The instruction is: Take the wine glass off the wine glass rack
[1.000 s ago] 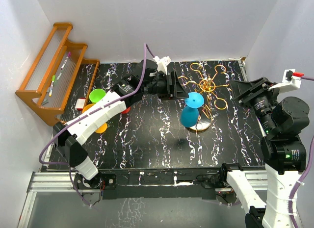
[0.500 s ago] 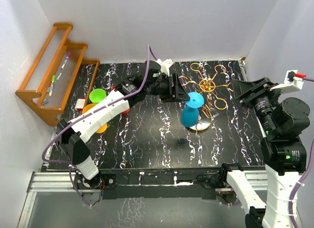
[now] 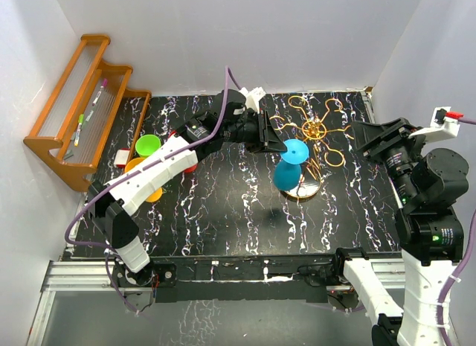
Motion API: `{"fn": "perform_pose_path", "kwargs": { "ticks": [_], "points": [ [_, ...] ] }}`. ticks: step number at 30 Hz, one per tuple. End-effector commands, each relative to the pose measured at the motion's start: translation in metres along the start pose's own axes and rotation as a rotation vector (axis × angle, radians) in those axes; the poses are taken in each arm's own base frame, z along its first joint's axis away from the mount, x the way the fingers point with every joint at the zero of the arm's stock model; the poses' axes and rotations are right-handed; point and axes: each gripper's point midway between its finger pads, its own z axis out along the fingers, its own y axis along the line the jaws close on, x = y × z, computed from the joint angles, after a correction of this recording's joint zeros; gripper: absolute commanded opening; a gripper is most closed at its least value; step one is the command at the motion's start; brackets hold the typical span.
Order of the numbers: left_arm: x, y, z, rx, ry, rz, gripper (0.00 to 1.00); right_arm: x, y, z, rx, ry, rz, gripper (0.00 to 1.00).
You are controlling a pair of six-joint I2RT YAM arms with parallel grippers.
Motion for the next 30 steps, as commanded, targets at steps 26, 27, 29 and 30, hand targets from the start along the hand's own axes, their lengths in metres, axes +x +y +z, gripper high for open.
{"fn": "perform_pose_path", "kwargs": {
  "ticks": [26, 27, 29, 30],
  "points": [
    [-0.011, -0.062, -0.033, 0.218, -0.077, -0.019, 0.00, -0.016, 0.004, -0.002, -0.023, -0.098, 0.010, 0.45],
    [-0.012, -0.061, -0.032, 0.214, -0.079, -0.023, 0.00, -0.016, 0.004, -0.003, -0.024, -0.101, 0.011, 0.45],
    [-0.015, -0.061, -0.032, 0.204, -0.092, -0.022, 0.00, -0.017, 0.005, -0.004, -0.026, -0.105, 0.012, 0.46],
    [-0.018, -0.061, -0.031, 0.197, -0.099, -0.019, 0.00, -0.018, 0.005, -0.004, -0.027, -0.106, 0.012, 0.46]
  ]
}}
